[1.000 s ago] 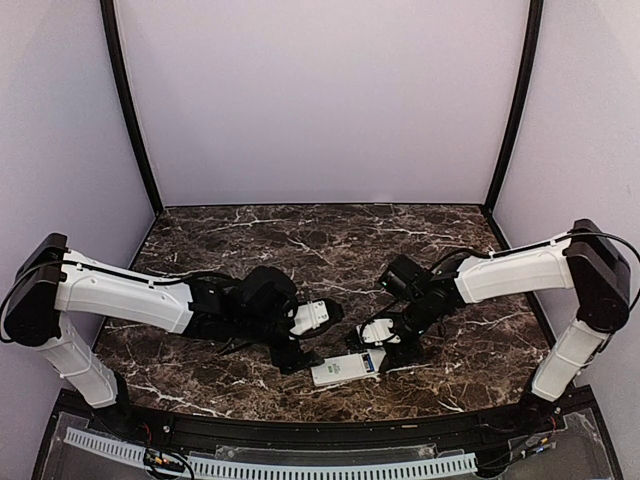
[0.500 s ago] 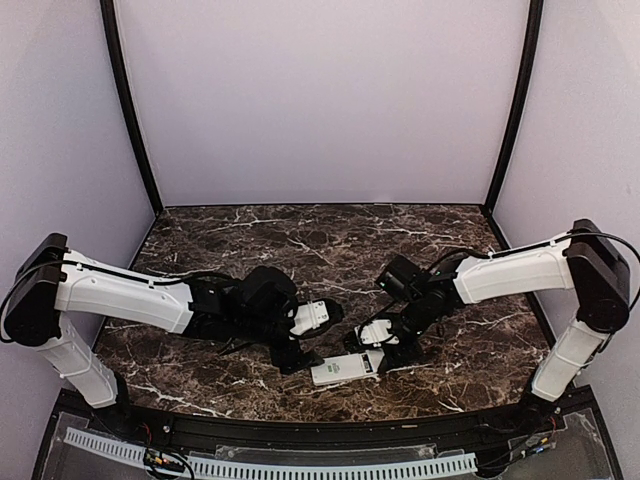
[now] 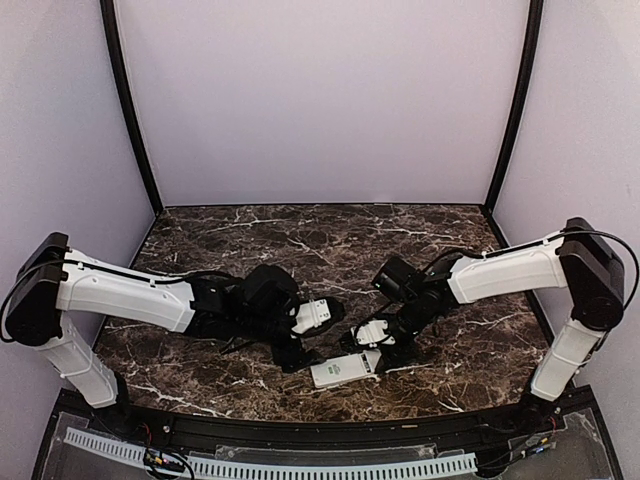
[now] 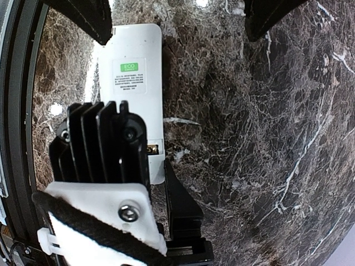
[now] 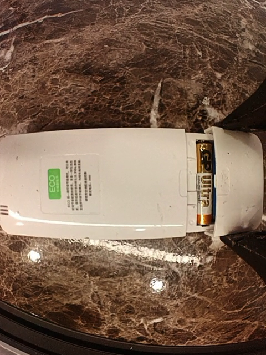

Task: Load the batteries into the remote control
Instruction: Place the battery cover on the remote control without the battery cover.

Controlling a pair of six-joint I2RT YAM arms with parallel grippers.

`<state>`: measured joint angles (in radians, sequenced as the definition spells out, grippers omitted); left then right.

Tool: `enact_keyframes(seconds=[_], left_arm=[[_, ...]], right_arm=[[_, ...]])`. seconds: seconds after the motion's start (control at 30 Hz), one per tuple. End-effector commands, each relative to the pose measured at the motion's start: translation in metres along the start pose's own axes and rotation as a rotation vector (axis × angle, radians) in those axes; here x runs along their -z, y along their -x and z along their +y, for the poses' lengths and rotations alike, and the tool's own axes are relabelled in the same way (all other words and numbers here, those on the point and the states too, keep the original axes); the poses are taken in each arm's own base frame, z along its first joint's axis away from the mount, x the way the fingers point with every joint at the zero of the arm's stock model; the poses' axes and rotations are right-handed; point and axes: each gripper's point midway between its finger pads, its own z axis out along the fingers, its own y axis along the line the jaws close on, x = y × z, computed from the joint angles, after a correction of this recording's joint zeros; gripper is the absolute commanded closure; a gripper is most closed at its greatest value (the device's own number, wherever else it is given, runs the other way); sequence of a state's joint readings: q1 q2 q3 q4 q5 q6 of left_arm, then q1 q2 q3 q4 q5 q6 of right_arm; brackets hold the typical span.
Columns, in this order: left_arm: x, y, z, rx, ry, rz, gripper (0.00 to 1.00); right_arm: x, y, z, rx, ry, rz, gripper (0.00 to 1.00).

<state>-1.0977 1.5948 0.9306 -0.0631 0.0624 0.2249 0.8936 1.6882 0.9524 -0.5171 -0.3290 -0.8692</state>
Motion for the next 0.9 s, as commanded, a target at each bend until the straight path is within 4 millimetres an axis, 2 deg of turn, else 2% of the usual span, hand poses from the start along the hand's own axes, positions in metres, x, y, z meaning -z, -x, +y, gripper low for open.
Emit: enact_keyframes(seconds=[0.0, 0.57, 0.77, 0.87], left_arm=[[0.000, -0.002, 0.001, -0.007, 0.002, 0.025, 0.18], [-0.001, -0.003, 0.001, -0.010, -0.002, 0.031, 0.18], [-0.002, -0.004, 0.000, -0.008, -0.006, 0.034, 0.18], [-0.003, -0.004, 0.000, -0.007, -0.005, 0.034, 0.18]], right_arm=[[-0.008, -0.004, -0.003, -0.017, -0.003, 0.038, 0.46], [-0.007, 0.001, -0.003, -0.033, 0.011, 0.029, 0.33], [-0.001, 0.008, -0.005, -0.036, 0.002, 0.004, 0.30], [0.010, 0.019, -0.008, -0.032, -0.020, -0.034, 0.29]])
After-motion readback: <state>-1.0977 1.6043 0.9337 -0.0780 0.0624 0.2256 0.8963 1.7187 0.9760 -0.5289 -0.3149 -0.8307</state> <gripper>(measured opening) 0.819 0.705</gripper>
